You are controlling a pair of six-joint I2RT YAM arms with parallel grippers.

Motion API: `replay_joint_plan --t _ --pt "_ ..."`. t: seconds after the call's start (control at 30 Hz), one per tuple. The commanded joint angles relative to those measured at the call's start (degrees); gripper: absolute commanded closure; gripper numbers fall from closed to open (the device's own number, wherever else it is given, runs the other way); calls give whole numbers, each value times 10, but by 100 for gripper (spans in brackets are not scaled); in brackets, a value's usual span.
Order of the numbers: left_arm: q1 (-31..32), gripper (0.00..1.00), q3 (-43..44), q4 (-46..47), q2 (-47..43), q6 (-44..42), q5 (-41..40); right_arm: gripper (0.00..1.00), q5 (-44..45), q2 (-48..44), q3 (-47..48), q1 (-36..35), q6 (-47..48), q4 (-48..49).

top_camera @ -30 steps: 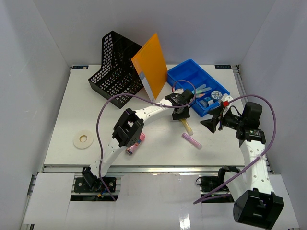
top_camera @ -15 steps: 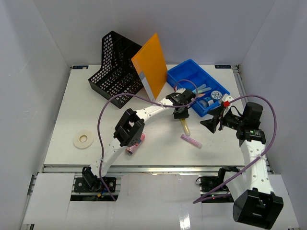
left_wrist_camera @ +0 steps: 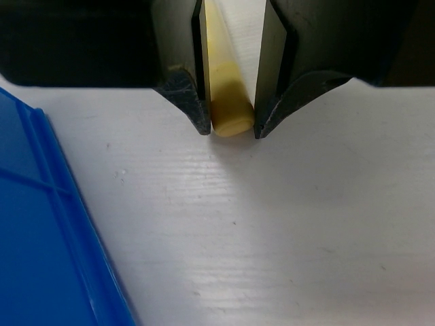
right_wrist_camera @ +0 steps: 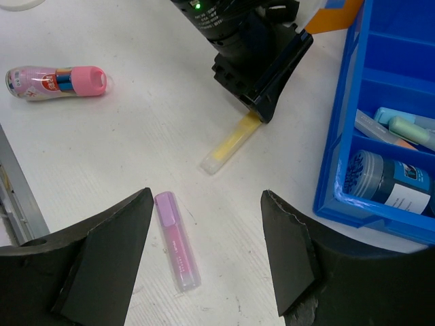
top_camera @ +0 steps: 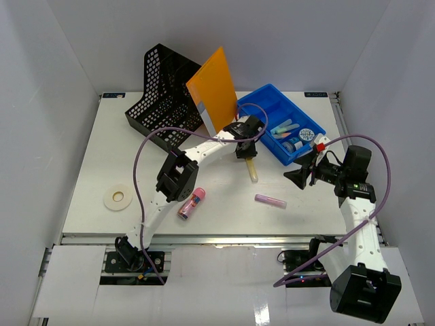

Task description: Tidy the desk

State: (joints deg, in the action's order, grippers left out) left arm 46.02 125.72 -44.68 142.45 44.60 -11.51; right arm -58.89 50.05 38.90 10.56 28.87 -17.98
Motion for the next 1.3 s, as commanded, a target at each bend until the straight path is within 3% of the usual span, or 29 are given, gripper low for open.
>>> replay_joint_plan --t 0.0,0.2,0.33,0.43,0.63,1.27 --pt "-19 63 -36 -29 -1 -48 -16 29 -16 3 -3 4 -1 11" --pt "-31 53 -85 -26 -22 -86 -23 29 -26 11 -6 3 3 8" --pt "-31 38 -109 -25 -37 -94 -26 29 -27 15 -7 3 4 8" --pt "-30 33 -125 -23 -48 -88 -14 29 -27 20 -7 3 4 8" --pt "-10 31 -159 -3 -72 -71 10 29 -26 28 -9 4 5 9" --pt "21 33 -115 12 -29 -26 52 29 -25 34 -12 4 8 9"
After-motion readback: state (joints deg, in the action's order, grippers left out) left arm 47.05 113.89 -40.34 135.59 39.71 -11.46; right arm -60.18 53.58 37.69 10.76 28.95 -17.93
